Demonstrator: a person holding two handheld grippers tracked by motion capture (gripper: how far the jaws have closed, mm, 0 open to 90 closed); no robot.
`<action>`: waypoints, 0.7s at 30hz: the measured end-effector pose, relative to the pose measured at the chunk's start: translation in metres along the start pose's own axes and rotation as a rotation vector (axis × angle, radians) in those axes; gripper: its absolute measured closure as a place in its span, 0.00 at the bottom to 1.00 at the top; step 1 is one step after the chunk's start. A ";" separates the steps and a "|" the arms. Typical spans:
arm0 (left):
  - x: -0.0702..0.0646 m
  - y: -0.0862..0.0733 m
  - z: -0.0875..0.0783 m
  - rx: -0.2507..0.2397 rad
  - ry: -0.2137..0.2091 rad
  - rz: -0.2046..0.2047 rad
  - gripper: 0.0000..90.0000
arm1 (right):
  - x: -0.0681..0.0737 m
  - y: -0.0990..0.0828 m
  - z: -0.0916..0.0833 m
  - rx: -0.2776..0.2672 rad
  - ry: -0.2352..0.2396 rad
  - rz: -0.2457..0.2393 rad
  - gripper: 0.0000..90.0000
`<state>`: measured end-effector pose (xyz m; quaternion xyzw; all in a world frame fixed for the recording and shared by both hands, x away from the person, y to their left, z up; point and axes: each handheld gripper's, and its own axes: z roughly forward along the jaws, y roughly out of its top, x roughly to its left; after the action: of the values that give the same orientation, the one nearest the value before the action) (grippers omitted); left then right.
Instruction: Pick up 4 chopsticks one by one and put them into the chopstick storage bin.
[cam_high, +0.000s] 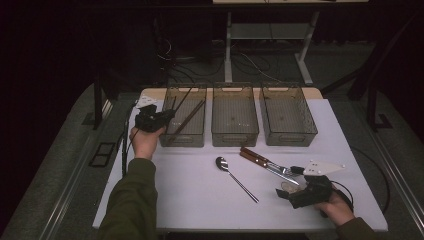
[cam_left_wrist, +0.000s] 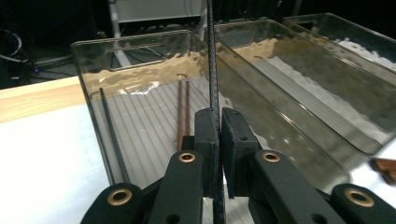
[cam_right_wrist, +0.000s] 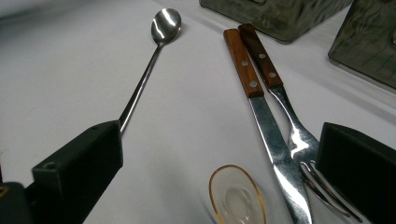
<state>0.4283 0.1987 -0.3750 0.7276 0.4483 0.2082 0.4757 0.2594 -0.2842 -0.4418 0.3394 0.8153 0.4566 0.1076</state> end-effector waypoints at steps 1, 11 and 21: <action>0.001 0.001 0.002 0.002 0.009 -0.003 0.95 | 0.000 0.000 0.000 0.000 0.001 0.001 0.01; 0.007 0.008 0.031 0.088 0.079 -0.004 0.95 | 0.002 0.000 -0.001 -0.009 0.008 0.000 0.01; 0.009 0.001 0.043 0.158 0.124 -0.012 0.90 | 0.003 0.000 -0.001 -0.009 0.015 -0.003 0.01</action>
<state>0.4646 0.1844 -0.3951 0.7459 0.4962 0.2140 0.3894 0.2566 -0.2828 -0.4404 0.3342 0.8145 0.4628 0.1040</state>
